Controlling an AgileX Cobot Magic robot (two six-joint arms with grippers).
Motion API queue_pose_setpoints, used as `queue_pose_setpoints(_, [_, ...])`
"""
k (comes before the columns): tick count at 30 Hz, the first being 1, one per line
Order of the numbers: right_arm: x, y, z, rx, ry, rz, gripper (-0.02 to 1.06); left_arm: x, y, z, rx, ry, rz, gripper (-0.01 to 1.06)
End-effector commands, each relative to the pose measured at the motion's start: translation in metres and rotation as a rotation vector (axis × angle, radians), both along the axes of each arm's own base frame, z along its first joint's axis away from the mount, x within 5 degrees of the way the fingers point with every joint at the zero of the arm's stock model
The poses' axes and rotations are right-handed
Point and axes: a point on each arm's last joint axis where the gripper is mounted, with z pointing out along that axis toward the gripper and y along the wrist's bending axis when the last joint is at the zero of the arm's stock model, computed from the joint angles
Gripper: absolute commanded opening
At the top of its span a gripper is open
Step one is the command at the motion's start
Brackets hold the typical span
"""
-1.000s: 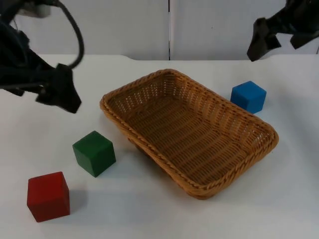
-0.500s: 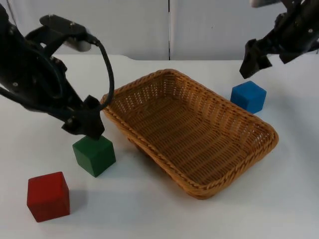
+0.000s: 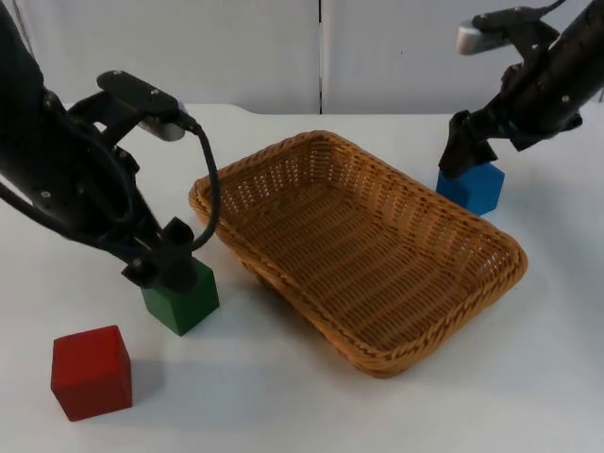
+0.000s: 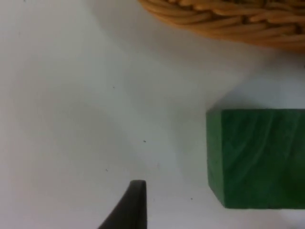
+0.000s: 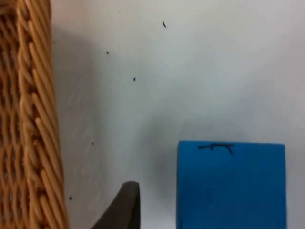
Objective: Pick up one cube with each hand and place exactly two cubes into the same basket, leaving the remaining cube outside.
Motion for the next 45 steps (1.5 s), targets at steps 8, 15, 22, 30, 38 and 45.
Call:
queue_pose_setpoints(8, [0.004, 0.002, -0.018, -0.001, 0.005, -0.002, 1.05, 0.005, -0.004, -0.020, -0.003, 0.011, 0.002, 1.05])
queue_pose_setpoints(15, [0.005, 0.002, -0.030, -0.006, 0.018, -0.006, 1.05, 0.007, -0.005, -0.030, -0.011, 0.025, 0.012, 1.05])
queue_pose_setpoints(22, [0.005, 0.002, -0.044, -0.012, 0.038, -0.009, 1.05, 0.008, -0.005, -0.042, -0.010, 0.040, 0.020, 1.05])
queue_pose_setpoints(30, [0.006, 0.002, -0.044, -0.012, 0.029, -0.012, 1.05, 0.009, -0.005, -0.046, -0.010, 0.034, 0.036, 1.05])
queue_pose_setpoints(38, [0.006, 0.002, -0.044, -0.012, 0.029, -0.012, 1.03, 0.012, -0.004, -0.046, -0.006, 0.004, 0.046, 1.03])
queue_pose_setpoints(45, [0.006, 0.002, -0.044, -0.013, 0.027, -0.011, 0.82, 0.012, -0.004, -0.045, -0.012, 0.003, 0.055, 0.70])
